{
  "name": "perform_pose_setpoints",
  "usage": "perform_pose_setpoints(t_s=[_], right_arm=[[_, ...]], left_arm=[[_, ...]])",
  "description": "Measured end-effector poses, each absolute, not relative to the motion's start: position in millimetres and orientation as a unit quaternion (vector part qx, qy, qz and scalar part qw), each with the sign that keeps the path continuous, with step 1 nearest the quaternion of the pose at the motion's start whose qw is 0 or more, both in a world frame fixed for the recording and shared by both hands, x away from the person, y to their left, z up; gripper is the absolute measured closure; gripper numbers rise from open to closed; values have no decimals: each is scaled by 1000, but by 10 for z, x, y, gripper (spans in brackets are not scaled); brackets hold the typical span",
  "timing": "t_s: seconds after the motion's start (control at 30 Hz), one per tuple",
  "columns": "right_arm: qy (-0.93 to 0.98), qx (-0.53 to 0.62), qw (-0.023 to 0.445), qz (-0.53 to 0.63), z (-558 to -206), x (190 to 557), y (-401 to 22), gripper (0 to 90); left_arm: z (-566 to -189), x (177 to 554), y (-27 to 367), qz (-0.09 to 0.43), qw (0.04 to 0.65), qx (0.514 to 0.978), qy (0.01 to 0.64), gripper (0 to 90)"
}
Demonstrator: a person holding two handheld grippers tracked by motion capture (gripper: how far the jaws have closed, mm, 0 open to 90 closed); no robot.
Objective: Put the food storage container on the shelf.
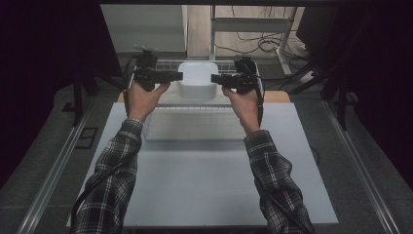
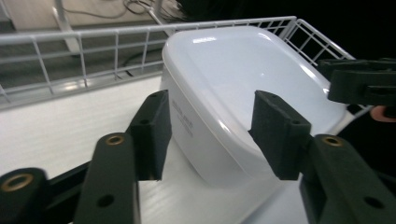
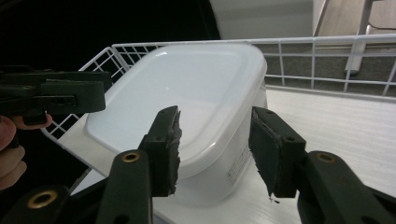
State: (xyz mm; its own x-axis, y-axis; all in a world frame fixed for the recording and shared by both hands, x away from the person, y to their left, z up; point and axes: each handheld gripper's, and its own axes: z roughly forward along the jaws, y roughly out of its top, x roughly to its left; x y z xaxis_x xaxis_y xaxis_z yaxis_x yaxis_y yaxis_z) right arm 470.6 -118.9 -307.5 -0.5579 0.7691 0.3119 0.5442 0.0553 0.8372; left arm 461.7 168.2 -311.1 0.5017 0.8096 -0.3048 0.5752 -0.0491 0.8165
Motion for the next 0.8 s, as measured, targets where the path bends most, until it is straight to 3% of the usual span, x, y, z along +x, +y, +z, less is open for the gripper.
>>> perform_pose_setpoints(t_s=[0.1, 0.13, 0.2, 0.23, 0.3, 0.33, 0.4, 0.63, 0.8], right_arm=[[718, 457, 121, 510, -3079, 4712, -1192, 458], [719, 450, 135, 513, -3071, 4695, -1195, 402], [719, 442, 138, 518, -3066, 4683, -1204, 369], [723, 431, 133, 522, -3060, 4665, -1216, 281], [725, 427, 127, 525, -3061, 4661, -1220, 239], [730, 421, 121, 524, -3068, 4643, -1221, 161], [738, 410, 121, 522, -3087, 4614, -1218, 112], [765, 375, 146, 502, -3173, 4477, -1194, 28], [776, 359, 152, 496, -3238, 4364, -1217, 17]], left_arm=[[-3092, 4573, 1620, 173, 476, 721, 473, 391], [-3086, 4549, 1613, 183, 481, 720, 465, 329], [-3070, 4514, 1624, 173, 495, 722, 452, 303], [-3065, 4506, 1628, 158, 501, 725, 446, 244], [-3062, 4489, 1627, 128, 501, 737, 435, 217], [-3065, 4464, 1620, 131, 497, 743, 429, 141], [-3083, 4415, 1607, 138, 487, 756, 415, 107], [-3229, 4288, 1638, 120, 497, 762, 398, 65], [-3341, 4182, 1671, 123, 502, 767, 381, 60]])
